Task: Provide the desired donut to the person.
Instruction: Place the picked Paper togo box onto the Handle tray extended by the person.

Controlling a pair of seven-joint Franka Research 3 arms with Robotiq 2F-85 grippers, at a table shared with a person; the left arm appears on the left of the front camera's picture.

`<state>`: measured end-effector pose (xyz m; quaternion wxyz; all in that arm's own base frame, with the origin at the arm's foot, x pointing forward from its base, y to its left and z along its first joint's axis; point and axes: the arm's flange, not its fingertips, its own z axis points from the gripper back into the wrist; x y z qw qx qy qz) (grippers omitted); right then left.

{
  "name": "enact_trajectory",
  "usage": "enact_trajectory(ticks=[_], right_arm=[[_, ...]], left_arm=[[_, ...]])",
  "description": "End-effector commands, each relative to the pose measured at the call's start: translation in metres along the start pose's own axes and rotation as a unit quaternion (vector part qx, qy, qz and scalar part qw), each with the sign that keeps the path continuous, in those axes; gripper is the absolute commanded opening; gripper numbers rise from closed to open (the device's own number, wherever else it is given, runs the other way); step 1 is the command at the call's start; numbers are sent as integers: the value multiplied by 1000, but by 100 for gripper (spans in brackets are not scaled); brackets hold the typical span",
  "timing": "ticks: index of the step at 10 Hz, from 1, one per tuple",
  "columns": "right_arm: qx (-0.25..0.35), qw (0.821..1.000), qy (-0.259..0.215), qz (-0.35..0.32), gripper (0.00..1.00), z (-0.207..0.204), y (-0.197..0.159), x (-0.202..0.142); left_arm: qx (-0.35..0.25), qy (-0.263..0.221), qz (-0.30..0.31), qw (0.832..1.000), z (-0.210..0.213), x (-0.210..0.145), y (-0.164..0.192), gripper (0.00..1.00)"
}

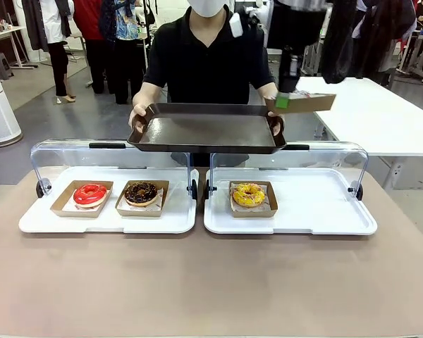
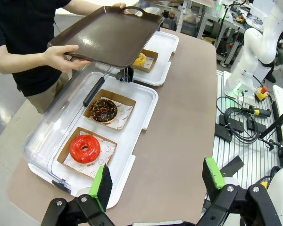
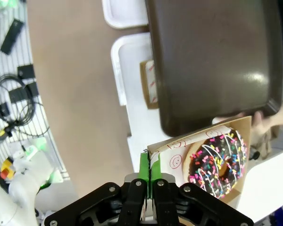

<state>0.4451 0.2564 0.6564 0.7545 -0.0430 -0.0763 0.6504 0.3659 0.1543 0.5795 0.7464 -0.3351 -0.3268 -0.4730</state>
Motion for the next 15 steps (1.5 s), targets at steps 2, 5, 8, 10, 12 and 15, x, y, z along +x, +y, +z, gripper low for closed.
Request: enact_trajectory(ticks=[2,5,8,10,12,15], right_arm=[[8,999,-28,-20,1,-22,-38,47],[7,997,-72,-14,1,-52,-58,71],[1,995,-98,-19,1,-71,-69,74],[10,994,-109,-14,1,-85,-74,72],[19,993,-115,-12,1,-99,-77,70],[20,995,-100,-9,1,-110,-77,69]], left_arm=[[-1,-3,-1,1000,0,1,-1,100],[-1,-3,-1,1000,0,1,-1,100],[-1,-3,-1,1000,0,1,-1,100],[-1,-3,-1,1000,0,1,-1,100],[-1,-3,-1,1000,0,1,-1,100],[-1,-3,-1,1000,0,1,-1,100]])
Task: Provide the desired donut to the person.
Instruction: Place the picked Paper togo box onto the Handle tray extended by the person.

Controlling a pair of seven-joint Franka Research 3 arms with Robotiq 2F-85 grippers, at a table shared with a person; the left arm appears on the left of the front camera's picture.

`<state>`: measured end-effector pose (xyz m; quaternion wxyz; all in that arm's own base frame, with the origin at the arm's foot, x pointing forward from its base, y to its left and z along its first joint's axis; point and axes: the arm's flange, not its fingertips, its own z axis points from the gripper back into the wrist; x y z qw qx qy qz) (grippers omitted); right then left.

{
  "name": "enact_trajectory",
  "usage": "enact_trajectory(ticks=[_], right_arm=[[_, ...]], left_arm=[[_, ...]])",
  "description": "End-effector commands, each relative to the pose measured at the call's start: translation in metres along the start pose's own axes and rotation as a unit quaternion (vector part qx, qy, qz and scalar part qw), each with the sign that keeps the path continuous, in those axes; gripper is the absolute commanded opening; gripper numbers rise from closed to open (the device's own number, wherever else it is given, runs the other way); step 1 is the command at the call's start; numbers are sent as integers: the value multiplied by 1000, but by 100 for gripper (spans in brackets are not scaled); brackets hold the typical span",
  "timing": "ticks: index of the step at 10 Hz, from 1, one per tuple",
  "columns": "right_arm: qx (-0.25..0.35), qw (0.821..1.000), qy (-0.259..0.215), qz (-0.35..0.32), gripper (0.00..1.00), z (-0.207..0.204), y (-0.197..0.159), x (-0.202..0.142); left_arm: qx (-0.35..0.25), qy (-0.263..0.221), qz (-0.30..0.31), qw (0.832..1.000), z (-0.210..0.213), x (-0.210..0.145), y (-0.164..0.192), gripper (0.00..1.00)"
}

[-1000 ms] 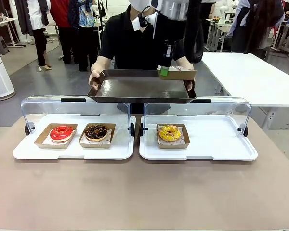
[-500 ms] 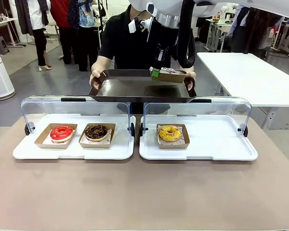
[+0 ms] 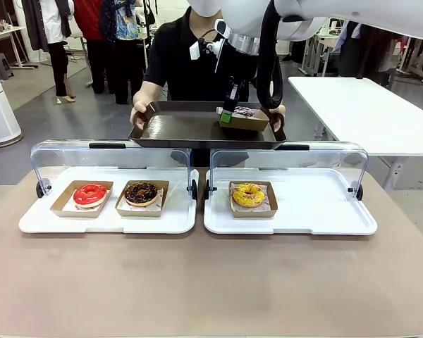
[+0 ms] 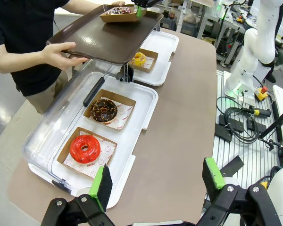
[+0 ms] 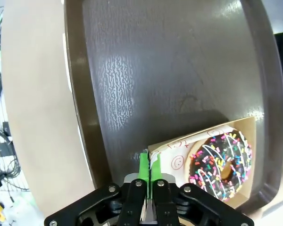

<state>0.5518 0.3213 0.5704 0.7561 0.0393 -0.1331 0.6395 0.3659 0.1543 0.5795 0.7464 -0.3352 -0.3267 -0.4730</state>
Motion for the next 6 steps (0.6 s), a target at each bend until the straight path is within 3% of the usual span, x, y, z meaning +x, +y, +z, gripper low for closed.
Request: enact_trajectory(ticks=[1,2,4,6], right_arm=[[-3,1000,-6,10,20,-5,2,-7],[-1,1000,-6,9,59,-6,1,-8],[-1,1000,-7,11,100,-6,2,-8],[1,1000,-7,12,100,-5,2,-8]], left_arm=[[0,-3,-1,1000,0,1,-1,100],[0,-3,-1,1000,0,1,-1,100],[0,-3,-1,1000,0,1,-1,100],[0,-3,-1,1000,0,1,-1,100]])
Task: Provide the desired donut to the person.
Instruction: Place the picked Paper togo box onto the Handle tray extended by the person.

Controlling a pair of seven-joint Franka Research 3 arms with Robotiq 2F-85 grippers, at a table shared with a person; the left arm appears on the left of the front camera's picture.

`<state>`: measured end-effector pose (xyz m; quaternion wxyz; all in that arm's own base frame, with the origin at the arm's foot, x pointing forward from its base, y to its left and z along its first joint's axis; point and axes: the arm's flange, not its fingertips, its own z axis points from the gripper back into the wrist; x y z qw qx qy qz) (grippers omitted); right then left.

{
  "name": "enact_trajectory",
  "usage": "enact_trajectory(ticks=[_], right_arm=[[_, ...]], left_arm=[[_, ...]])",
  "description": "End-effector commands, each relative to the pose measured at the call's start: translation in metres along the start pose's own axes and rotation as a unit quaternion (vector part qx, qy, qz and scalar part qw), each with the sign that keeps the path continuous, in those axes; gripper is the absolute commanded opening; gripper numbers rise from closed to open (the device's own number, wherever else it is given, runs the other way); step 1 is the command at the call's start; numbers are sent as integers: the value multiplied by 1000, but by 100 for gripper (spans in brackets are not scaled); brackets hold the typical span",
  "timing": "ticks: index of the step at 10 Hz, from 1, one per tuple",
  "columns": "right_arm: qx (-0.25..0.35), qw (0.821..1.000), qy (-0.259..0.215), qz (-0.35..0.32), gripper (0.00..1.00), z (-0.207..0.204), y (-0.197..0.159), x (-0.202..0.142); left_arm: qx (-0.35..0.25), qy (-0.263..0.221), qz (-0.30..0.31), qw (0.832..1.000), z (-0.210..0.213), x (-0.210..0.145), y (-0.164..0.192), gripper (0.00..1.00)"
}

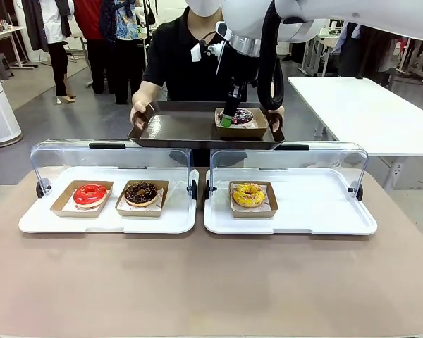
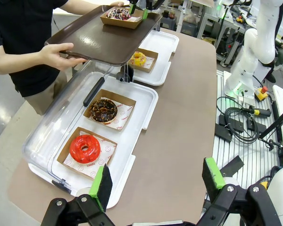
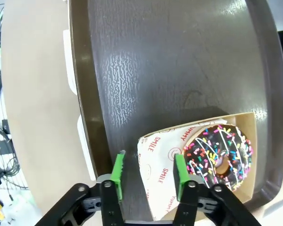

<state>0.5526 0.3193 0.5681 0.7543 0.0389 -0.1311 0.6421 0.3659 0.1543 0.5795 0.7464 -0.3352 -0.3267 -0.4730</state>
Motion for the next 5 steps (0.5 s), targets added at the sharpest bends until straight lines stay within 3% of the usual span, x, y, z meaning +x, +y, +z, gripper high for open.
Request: enact_trajectory(ticks=[1,2,5], right_arm=[[0,1000,-9,9,93,-3,3,-6],[0,1000,-8,10,100,-3,4,-6],[4,1000,-7,13,100,-2,4,-6]], left_arm=[[0,-3,-1,1000,0,1,-1,100],[0,-3,-1,1000,0,1,-1,100],[0,-3,-1,1000,0,1,-1,100]])
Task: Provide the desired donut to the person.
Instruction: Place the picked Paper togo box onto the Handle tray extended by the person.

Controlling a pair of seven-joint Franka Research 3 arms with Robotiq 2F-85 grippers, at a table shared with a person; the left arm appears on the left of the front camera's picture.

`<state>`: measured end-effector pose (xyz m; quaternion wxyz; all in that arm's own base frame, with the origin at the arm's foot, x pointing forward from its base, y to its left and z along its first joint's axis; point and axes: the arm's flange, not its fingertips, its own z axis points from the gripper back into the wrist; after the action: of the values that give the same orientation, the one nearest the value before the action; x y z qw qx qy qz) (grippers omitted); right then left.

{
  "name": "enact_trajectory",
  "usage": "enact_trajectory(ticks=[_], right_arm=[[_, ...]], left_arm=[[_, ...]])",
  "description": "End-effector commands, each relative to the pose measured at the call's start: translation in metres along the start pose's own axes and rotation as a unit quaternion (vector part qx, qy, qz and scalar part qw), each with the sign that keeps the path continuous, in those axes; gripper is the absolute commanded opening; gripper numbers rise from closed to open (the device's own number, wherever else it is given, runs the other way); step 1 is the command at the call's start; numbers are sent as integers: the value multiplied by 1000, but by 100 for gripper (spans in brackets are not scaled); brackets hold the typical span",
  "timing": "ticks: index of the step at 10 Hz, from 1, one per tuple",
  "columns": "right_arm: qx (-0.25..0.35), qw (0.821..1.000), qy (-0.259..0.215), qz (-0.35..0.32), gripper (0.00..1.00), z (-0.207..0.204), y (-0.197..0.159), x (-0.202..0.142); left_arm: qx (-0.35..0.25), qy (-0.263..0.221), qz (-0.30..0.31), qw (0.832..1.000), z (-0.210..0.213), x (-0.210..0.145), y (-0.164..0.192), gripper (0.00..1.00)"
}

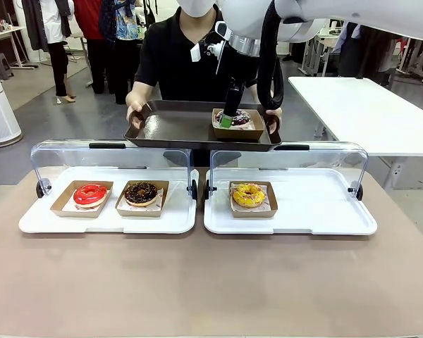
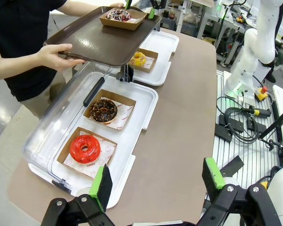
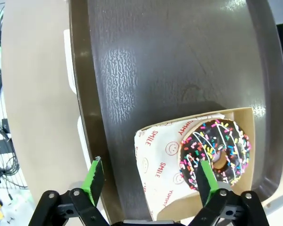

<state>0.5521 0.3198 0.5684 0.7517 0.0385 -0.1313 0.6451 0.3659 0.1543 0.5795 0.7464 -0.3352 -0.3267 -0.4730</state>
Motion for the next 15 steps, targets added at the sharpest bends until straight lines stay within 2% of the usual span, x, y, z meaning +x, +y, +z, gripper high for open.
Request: enact_trajectory(ticks=[1,3,5,7,9,11,13,15], right_arm=[[6,1000,-6,10,100,-2,5,-7],[15,1000,-8,14,100,4,8,-9],[27,998,46,39,100,34,33,-28],[4,996,82,41,100,80,68,-84],[2,997,74,28,100,99,96,-146],[-4,998,67,3,100,101,120,-200],[-7,998,64,-10,100,100,129,-229],[-5,997,71,-20,100,92,133,-242]], left_arm=[[0,-3,-1,1000,0,1,-1,100],[0,-3,-1,1000,0,1,-1,100],[0,-3,-1,1000,0,1,-1,100],[0,-3,-1,1000,0,1,-1,100],[0,-3,-1,1000,0,1,-1,100],[0,-3,-1,1000,0,1,-1,100],[0,-3,-1,1000,0,1,-1,100],[0,-3,-1,1000,0,1,-1,100]])
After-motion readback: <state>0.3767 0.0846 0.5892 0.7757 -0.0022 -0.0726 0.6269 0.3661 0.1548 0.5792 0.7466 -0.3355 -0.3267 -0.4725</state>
